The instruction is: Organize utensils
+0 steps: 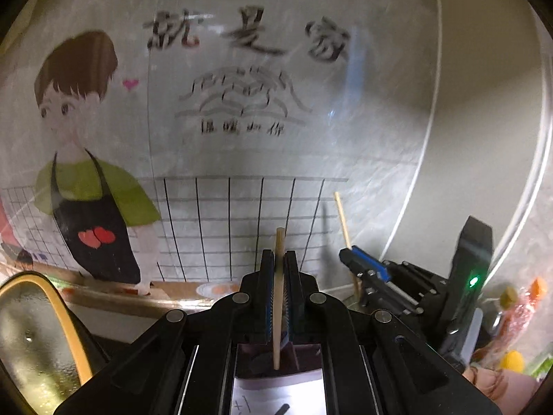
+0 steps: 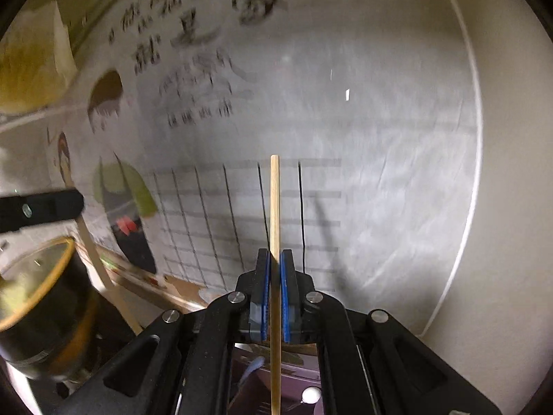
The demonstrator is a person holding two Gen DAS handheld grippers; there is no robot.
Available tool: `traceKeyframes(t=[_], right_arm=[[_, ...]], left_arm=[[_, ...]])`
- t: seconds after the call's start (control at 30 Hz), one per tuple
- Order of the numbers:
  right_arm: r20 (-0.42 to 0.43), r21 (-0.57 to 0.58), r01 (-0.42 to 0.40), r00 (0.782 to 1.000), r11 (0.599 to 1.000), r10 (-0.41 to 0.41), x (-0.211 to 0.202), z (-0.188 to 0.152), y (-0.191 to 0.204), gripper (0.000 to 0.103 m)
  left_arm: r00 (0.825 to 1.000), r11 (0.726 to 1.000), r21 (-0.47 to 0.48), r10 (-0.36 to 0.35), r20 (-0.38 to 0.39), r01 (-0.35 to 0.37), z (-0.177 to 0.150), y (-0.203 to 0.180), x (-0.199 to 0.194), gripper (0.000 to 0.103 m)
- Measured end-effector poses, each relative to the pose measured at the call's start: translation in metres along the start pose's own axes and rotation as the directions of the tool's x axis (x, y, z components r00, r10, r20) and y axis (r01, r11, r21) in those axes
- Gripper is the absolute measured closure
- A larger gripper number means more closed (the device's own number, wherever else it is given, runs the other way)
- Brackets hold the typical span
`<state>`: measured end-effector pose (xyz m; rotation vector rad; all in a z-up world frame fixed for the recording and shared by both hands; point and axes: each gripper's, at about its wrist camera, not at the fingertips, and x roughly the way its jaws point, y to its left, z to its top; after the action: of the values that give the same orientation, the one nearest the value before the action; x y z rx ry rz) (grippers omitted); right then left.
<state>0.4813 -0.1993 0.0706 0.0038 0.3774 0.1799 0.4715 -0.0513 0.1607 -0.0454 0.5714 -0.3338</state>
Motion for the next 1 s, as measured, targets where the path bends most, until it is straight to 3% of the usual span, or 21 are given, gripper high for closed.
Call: traceKeyframes(t=[0.23, 0.4, 0.67, 0.8, 0.87, 0.9, 1.0], right_arm=[[-0.064, 0.021, 0.029, 0.998, 0.999, -0.028, 0.041, -0.046, -0.005, 0.098], [-0.11, 0.034, 0.01, 0.994, 0.999, -0.006, 0.055, -0.067, -0.009, 0.098], [-0.199, 0.034, -0.025, 0.98, 0.999, 0.031, 0.039, -0.095, -0.011, 0.096], [-0.246, 0.022, -0.044, 0.968, 0.999, 0.048, 0.014, -0.101, -0.009, 0.086], [-0.278, -0.005, -0.061, 0.959, 0.998, 0.058, 0.001, -0.103, -0.003, 0.086], [-0.299, -0.024, -0.073, 0.952, 0.997, 0.062, -0.007, -0.105, 0.0, 0.086], [-0.352, -0.09, -0.102, 0.934, 0.991, 0.064, -0.03, -0.115, 0.013, 0.079]], left_arm=[[0.997, 0.999, 0.005, 0.046, -0.056, -0.046, -0.022, 0.008, 0.035, 0.097], [0.991, 0.998, -0.036, 0.039, -0.126, -0.044, -0.042, 0.017, 0.056, 0.097], [0.983, 0.995, -0.087, 0.041, -0.181, -0.057, -0.065, 0.028, 0.065, 0.095], [0.982, 0.992, -0.109, 0.043, -0.185, -0.064, -0.073, 0.03, 0.051, 0.095], [0.983, 0.992, -0.111, 0.045, -0.176, -0.065, -0.077, 0.029, 0.039, 0.094], [0.983, 0.992, -0.106, 0.043, -0.177, -0.063, -0.08, 0.027, 0.033, 0.093], [0.981, 0.996, -0.061, 0.054, -0.185, -0.066, -0.093, 0.019, 0.015, 0.06]])
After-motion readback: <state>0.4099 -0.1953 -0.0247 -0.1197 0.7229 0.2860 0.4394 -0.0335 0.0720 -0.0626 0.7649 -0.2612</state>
